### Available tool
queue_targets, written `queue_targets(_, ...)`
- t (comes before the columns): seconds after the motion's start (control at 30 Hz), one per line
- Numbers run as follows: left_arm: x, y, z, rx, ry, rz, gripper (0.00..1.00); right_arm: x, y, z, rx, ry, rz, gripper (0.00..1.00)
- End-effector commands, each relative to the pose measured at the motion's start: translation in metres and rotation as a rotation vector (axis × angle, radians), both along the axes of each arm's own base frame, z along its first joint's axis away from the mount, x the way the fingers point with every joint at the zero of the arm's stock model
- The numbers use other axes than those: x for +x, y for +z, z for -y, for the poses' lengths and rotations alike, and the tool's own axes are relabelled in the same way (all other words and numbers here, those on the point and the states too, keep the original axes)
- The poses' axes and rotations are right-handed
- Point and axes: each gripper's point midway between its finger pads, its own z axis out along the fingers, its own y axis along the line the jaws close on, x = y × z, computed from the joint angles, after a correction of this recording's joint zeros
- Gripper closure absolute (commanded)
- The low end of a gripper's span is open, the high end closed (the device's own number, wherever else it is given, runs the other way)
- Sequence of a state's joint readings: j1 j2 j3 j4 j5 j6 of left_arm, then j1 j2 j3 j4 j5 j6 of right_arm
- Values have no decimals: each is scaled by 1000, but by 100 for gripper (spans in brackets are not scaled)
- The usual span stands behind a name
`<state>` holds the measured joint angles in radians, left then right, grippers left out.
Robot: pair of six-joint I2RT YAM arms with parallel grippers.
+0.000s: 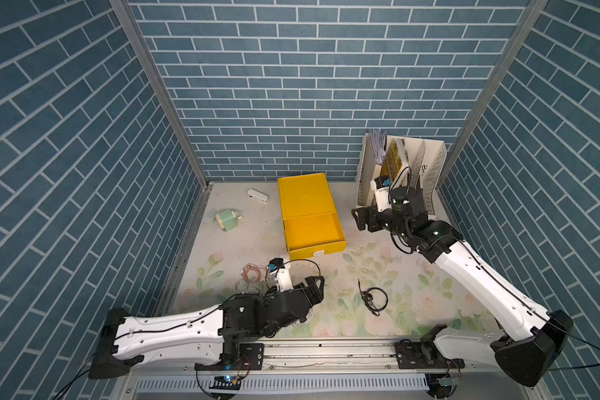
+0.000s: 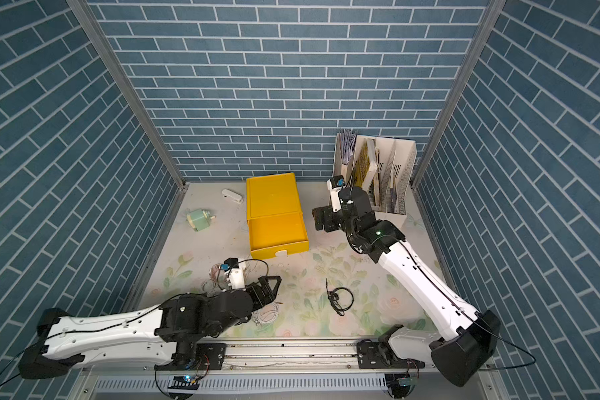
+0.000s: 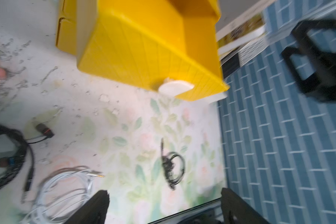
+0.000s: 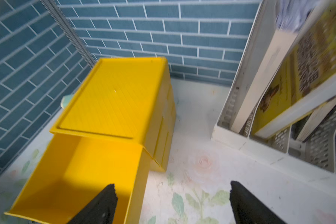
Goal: Place the wired earphones into the drawer by color
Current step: Pick up the wired earphones from the center of the board.
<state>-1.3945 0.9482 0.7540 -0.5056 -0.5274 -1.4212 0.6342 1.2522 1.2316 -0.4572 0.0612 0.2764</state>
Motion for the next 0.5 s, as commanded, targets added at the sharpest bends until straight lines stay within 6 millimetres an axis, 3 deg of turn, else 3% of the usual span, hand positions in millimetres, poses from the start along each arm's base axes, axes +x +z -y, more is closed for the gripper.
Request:
queue_targets(0.0,-14,-37,-23,305,-115,-61,9,-11,-21,2,20,-12,-80,8)
queue_targets(0.17,-10,-69,-36,437,-150,-109,21,-15,-15,3,38,-9,-73,8)
queue_targets(0.47,1,-120,-33,595,-267,-191,34,-15,-18,-2,53,6,-85,9)
